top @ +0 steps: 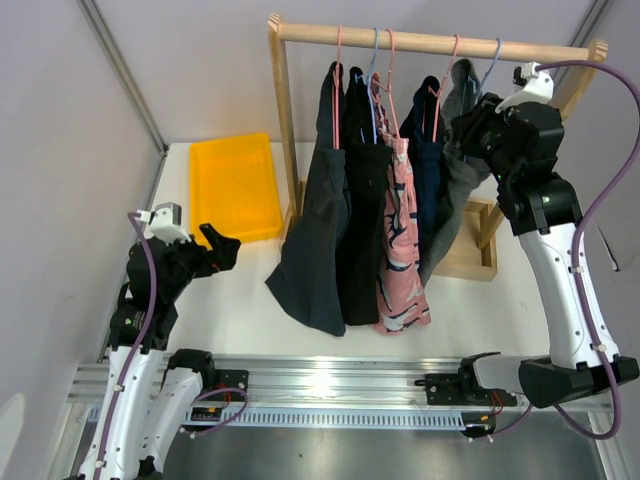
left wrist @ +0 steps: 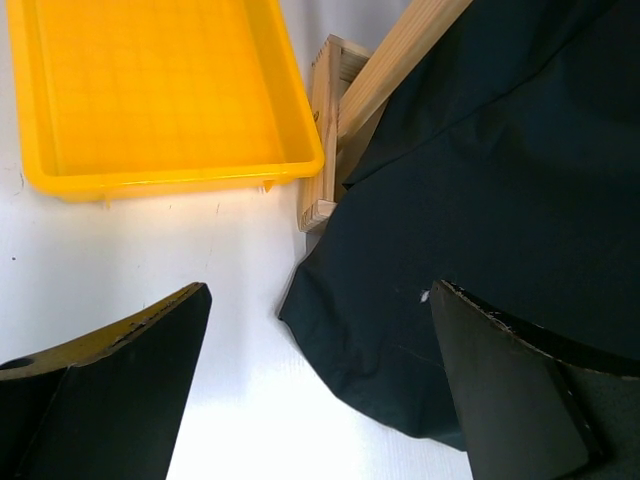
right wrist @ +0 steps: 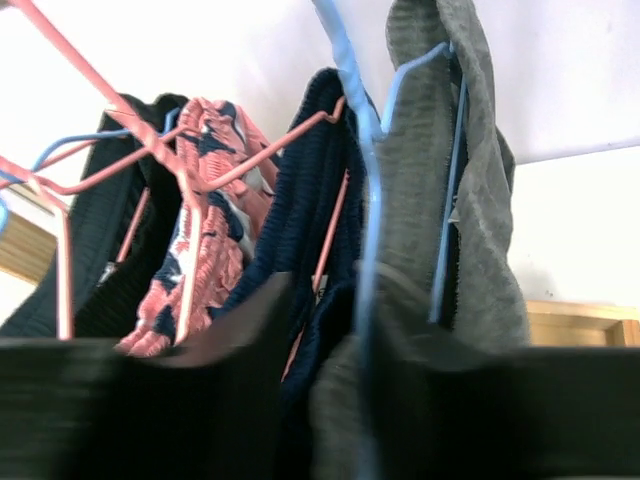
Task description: Remove the shorts from the hanger
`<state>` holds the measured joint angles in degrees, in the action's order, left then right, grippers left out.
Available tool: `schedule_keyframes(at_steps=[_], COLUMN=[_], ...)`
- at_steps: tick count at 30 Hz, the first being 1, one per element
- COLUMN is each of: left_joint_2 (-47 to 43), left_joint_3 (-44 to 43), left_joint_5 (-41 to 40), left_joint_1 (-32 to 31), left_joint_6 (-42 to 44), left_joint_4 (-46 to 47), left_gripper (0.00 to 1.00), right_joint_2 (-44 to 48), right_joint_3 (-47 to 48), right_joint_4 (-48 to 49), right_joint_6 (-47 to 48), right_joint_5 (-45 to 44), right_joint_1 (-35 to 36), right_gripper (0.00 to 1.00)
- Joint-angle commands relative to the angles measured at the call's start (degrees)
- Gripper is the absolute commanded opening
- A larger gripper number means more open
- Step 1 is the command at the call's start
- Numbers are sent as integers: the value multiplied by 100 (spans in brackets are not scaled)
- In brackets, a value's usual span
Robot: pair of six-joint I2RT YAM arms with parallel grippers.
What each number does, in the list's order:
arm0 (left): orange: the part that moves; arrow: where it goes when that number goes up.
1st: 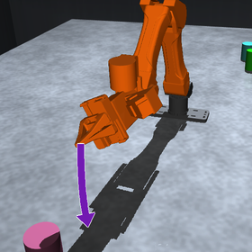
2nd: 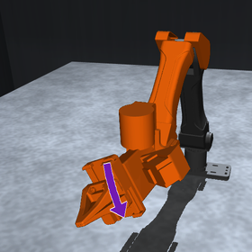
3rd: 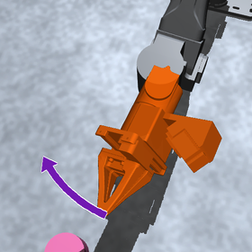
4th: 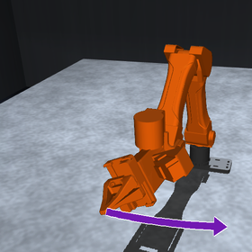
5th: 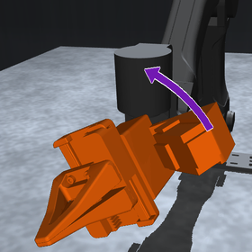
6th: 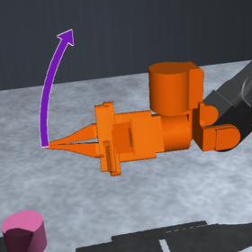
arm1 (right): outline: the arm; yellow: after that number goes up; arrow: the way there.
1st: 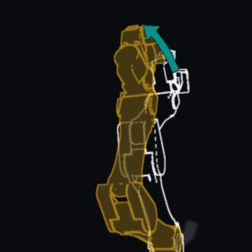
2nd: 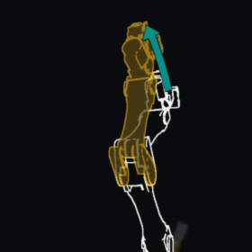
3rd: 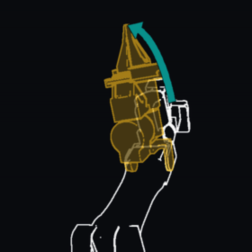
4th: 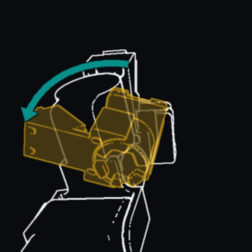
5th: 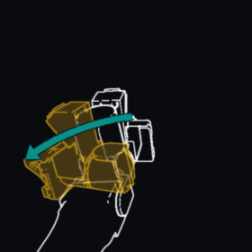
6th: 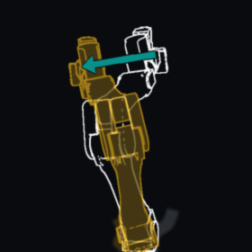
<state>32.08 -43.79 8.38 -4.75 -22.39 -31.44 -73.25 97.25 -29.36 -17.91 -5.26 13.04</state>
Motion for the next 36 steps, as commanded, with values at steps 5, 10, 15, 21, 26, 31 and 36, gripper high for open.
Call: schedule_keyframes(at_steps=[5,10,15,21,26,31,36], left_joint_2=[-61,-43,-96,534,1756,3476,4762], left_joint_3=[37,11,-216,-1875,-3310,-4470,-5033], left_joint_5=[155,225,488,358,-1212,-2462,-2658], left_joint_1=[-26,-26,-61,-1578,-4460,-6902,-7522], left_joint_6=[104,174,244,6,665,1263,1299], left_joint_4=[156,156,375,393,191,348,1086], left_gripper=[98,99,99,99,99,99,99], right_joint_2=[-181,-84,118,276,627,979,927], right_joint_3=[268,426,1267,1920,1508,805,699], right_joint_4=[71,45,-200,-640,-930,-1115,-1650], right_joint_6=[270,463,569,526,245,78,-63], right_joint_5=[-283,-309,-493,-564,-660,-1468,-2664], right_joint_1=[67,76,85,94,234,691,1253], right_gripper=[0,0,0,0,0,0,0])
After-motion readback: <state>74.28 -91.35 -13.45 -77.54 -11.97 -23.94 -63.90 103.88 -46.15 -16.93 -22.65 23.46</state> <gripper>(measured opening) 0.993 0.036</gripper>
